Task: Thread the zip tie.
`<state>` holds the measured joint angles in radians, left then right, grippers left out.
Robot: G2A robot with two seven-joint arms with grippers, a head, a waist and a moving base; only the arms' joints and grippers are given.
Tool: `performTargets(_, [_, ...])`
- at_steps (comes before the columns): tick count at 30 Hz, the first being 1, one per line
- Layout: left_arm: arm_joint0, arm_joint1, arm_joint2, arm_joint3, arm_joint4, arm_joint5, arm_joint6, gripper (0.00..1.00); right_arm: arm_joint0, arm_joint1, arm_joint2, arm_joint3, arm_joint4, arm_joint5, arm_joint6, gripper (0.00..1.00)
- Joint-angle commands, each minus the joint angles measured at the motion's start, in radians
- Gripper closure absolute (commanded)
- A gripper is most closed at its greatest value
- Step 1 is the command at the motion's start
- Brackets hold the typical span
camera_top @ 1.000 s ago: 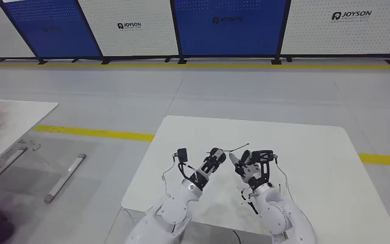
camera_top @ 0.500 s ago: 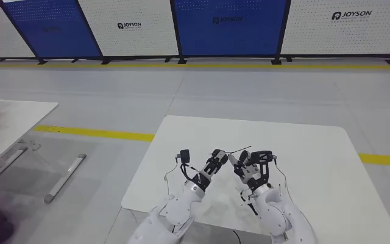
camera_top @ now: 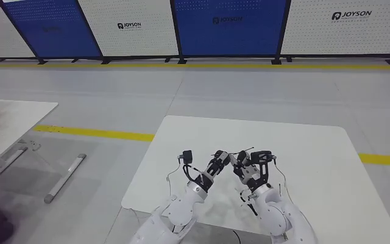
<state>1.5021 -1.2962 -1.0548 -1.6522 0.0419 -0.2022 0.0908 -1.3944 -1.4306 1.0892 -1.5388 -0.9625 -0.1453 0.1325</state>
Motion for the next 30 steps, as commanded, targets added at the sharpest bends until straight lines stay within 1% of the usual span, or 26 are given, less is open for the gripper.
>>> performTargets(1, [-0.002, -0.001, 0.003, 0.002, 0.004, 0.000, 0.006, 1.00, 0.000, 0.001, 0.001, 0.000, 0.002, -0.002, -0.001, 0.71])
performTargets(4, [-0.004, -0.003, 0.006, 0.005, 0.009, 0.001, 0.013, 1.00, 0.000, 0.002, 0.003, -0.002, 0.004, -0.004, -0.003, 0.75])
performTargets(12, [-0.008, -0.007, 0.012, 0.014, 0.017, 0.005, 0.025, 1.00, -0.004, 0.006, 0.005, -0.008, 0.005, -0.009, -0.002, 0.78])
performTargets(15, [-0.008, -0.008, 0.014, 0.015, 0.021, 0.006, 0.031, 1.00, -0.005, 0.007, 0.004, -0.011, 0.003, -0.010, -0.001, 0.82])
performTargets(20, [-0.011, -0.010, 0.017, 0.022, 0.030, 0.010, 0.038, 1.00, -0.006, 0.008, 0.002, -0.012, 0.003, -0.011, -0.002, 0.84])
performTargets(23, [-0.011, -0.011, 0.019, 0.025, 0.035, 0.011, 0.039, 1.00, -0.006, 0.009, 0.001, -0.011, 0.002, -0.011, -0.001, 0.82])
performTargets(30, [-0.011, -0.013, 0.021, 0.027, 0.043, 0.010, 0.040, 1.00, -0.004, 0.011, -0.002, -0.009, 0.003, -0.008, -0.003, 0.85])
